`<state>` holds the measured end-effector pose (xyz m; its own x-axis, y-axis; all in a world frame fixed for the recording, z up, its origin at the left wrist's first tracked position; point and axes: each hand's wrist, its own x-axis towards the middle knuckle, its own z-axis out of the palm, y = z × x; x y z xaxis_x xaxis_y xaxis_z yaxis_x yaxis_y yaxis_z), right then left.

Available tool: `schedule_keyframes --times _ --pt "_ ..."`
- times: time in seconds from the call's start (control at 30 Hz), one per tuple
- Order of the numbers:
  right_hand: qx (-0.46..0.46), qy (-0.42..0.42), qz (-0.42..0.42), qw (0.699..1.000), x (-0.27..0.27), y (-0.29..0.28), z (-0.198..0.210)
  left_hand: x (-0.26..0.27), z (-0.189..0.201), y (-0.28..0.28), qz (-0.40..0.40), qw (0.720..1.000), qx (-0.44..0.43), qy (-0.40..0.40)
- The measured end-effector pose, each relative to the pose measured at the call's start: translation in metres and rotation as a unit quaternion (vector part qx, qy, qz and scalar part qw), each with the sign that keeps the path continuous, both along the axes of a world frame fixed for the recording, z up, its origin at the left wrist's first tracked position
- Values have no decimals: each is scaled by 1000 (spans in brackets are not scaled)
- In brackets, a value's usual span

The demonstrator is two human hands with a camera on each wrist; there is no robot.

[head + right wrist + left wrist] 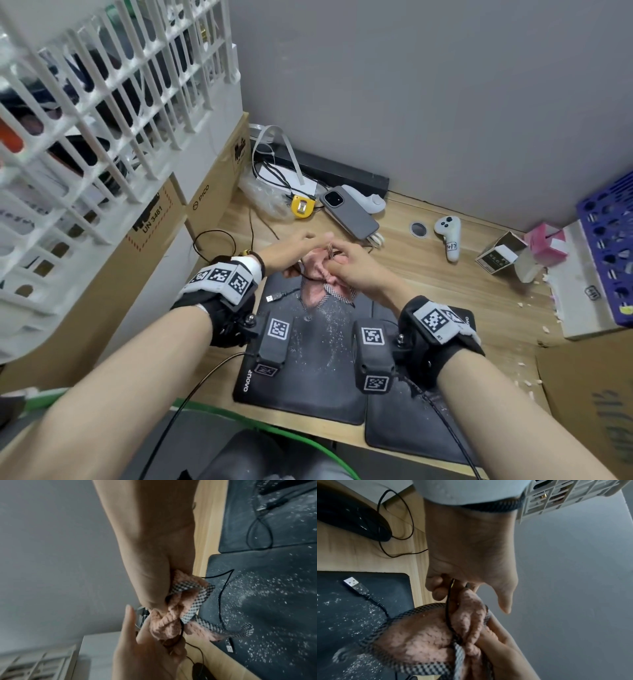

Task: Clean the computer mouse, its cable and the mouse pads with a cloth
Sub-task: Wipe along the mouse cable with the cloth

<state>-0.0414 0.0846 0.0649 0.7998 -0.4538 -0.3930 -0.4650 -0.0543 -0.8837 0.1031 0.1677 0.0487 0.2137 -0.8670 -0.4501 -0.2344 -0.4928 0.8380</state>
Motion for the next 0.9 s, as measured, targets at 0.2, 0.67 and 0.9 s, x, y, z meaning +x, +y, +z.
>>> schedule_keyframes --times 0.2,0.67,0.9 --pt "-107 11 73 992 1 1 5 -1 -3 1 -35 999 -35 -18" --pt "-96 21 26 995 -10 2 -1 5 -12 9 21 999 -35 -2" --pt "-76 -14 -7 997 -7 -7 14 11 -12 12 27 999 -46 5"
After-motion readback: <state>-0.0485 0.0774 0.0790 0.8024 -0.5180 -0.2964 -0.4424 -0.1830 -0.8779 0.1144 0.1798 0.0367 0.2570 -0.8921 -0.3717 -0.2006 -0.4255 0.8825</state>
